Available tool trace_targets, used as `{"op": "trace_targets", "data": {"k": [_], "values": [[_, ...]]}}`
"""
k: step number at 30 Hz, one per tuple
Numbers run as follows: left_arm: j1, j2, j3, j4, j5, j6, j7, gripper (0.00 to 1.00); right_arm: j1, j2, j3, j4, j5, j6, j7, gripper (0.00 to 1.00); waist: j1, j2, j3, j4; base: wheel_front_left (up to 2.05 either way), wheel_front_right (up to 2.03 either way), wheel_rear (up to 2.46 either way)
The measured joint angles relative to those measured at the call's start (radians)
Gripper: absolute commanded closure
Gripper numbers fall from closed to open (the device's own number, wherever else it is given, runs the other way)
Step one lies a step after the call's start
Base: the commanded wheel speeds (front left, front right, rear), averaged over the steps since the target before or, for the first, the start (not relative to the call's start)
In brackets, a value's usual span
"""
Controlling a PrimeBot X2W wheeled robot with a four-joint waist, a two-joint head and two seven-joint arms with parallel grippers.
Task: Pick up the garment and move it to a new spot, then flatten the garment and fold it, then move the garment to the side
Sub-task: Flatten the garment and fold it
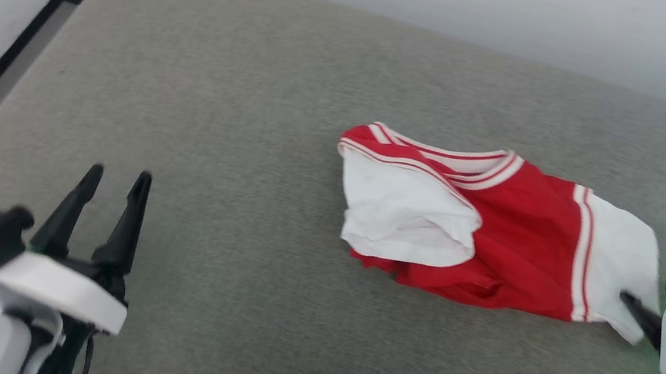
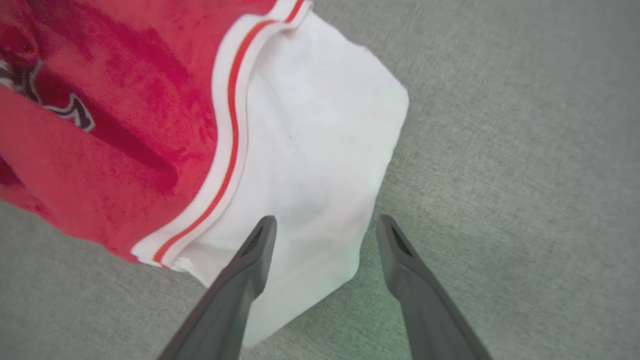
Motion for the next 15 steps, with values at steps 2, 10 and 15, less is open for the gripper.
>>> {"op": "trace_targets", "data": {"k": [2, 10, 15], "values": [[-0.026, 0.028, -0.023, -0.019, -0.033, 0.0, 0.047, 0.0, 0.013, 0.016, -0.047, -0.038, -0.028, 0.0, -0.02, 0.0, 0.0, 0.0, -0.002, -0.018, 0.0, 0.0, 0.0], [-0.135, 0.109, -0.067, -0.073, -0.158, 0.0, 0.291, 0.0, 0.096, 0.151, -0.217, -0.175, -0.174, 0.0, -0.136, 0.0, 0.0, 0.0, -0.007, -0.104, 0.0, 0.0, 0.0], [-0.212, 0.127, -0.095, -0.091, -0.248, 0.029, 0.52, 0.0, 0.159, 0.251, -0.303, -0.23, -0.274, 0.0, -0.188, 0.0, 0.0, 0.0, -0.016, -0.158, 0.0, 0.0, 0.0]]}}
